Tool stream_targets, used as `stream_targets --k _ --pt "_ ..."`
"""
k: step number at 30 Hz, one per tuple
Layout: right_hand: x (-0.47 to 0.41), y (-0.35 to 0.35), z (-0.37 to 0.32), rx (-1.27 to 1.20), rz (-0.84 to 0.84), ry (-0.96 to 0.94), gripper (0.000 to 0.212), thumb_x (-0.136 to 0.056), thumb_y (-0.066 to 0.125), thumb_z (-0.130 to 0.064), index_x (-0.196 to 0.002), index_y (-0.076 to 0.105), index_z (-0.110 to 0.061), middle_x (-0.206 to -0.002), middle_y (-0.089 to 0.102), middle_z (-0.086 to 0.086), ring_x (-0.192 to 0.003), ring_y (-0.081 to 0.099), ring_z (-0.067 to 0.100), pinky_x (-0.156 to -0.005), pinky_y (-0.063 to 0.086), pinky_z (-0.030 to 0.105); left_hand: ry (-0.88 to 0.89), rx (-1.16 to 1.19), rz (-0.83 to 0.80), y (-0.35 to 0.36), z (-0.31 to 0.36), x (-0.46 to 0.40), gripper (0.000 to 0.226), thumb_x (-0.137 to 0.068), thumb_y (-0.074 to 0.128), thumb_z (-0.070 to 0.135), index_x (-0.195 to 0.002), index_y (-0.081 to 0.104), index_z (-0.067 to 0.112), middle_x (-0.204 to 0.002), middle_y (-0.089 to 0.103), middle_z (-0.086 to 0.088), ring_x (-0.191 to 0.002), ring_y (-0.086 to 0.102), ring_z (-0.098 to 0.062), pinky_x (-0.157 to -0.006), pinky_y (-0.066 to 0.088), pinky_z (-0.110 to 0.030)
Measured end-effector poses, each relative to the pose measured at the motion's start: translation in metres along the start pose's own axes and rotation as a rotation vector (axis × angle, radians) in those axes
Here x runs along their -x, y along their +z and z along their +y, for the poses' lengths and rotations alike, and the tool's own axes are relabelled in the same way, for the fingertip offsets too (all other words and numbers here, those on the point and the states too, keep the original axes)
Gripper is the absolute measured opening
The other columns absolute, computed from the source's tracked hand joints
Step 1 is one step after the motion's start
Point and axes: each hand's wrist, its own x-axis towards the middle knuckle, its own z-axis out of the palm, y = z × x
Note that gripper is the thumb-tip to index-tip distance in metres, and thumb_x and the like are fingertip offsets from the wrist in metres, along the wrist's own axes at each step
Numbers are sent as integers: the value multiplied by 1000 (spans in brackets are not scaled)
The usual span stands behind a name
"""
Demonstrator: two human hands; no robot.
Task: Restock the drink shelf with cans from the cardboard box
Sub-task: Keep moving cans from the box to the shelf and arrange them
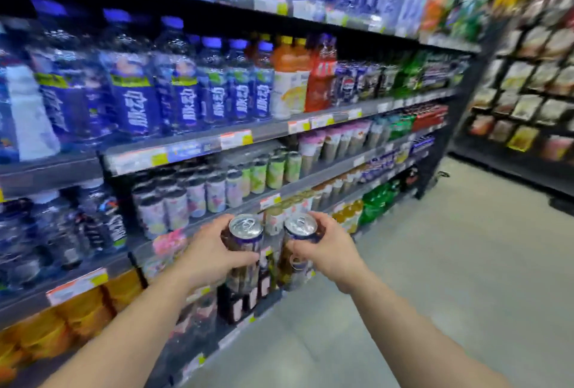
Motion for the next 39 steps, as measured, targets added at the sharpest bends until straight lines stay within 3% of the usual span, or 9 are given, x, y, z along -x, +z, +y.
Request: stream_targets --k 2,4,7,10,15,18,24,27,39 --pt "-36 -40 13 -6 66 2 54 -71 83 -11 -118 57 -15 -105 69 -5 -88 67 1 -81 57 25 26 72 -27 31 15 -52 72 -44 93 44 -105 57 33 -106 67 11 -96 64 -6 -85 49 -22" --pt "-75 -77 22 3 131 -3 54 -69 84 -13 -118 60 -16 -105 71 -4 -90 68 5 -86 57 33 55 109 -40 62 33 -103 66 -48 94 37 -103 56 35 -102 67 15 -88 63 2 -80 48 -17" --pt "-141 -134 29 14 215 -51 43 -71 83 -10 -109 64 -19 -101 72 -5 -85 68 5 -85 56 32 130 153 -29 108 63 -187 50 -63 89 16 -92 55 37 -93 66 17 -76 61 10 -69 44 -10" --pt "-208 -190 33 46 306 -66 52 -69 84 -14 -117 64 -15 -103 72 -5 -88 68 6 -87 57 33 173 179 -72 149 95 -275 46 -66 86 11 -92 56 33 -90 66 15 -71 62 9 -58 41 -1" --pt "-303 -278 43 41 381 -57 56 -67 85 -17 -118 62 -20 -103 72 -9 -93 69 5 -91 55 35 250 170 -139 202 158 -392 52 -65 87 17 -102 55 34 -93 62 23 -77 59 14 -60 41 -3" --pt "-351 -328 58 29 417 -27 74 -55 85 -35 -123 60 -20 -107 72 -7 -96 69 8 -91 56 38 267 154 -145 237 184 -450 56 -63 88 20 -106 56 32 -97 64 21 -84 58 9 -73 46 -15" --pt "-459 -429 95 29 407 -43 84 -48 81 -51 -125 59 -24 -111 70 -7 -99 68 10 -91 56 40 278 147 -76 322 218 -554 47 -64 87 24 -97 56 36 -92 64 21 -77 60 10 -64 41 -10" --pt "-512 -486 105 34 378 -65 93 -46 79 -55 -130 54 -24 -119 66 -3 -106 65 14 -93 54 40 226 180 7 365 238 -606 51 -66 87 24 -107 58 33 -95 68 15 -79 61 8 -64 42 -13" --pt "-736 -635 96 60 149 -136 65 -65 85 -41 -121 57 -24 -105 70 -3 -92 68 15 -89 56 43 93 77 288 438 307 -773 40 -66 85 34 -94 58 35 -90 67 16 -83 63 -2 -67 48 -23"
